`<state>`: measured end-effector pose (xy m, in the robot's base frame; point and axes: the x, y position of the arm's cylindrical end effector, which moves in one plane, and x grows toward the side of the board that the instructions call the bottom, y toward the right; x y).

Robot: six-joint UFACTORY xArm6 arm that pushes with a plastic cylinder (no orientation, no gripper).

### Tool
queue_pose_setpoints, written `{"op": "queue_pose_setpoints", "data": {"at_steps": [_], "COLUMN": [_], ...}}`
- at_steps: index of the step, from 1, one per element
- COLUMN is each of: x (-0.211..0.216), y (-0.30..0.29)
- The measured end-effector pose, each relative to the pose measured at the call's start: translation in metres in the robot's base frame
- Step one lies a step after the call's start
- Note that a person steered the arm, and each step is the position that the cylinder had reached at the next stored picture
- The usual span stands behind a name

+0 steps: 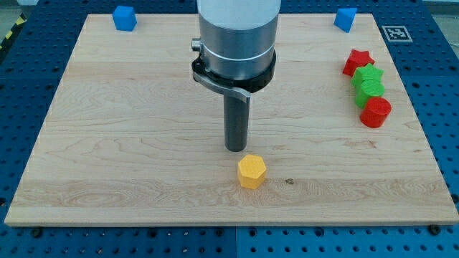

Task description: Move the yellow hexagon diagonally bottom left to the red circle

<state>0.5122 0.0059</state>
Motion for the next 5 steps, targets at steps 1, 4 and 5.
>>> {"op": "queue_pose_setpoints", "data": {"at_steps": [1,4,5], "x": [0.012,0.011,0.003], "y": [0.002,0.013,0.035]}}
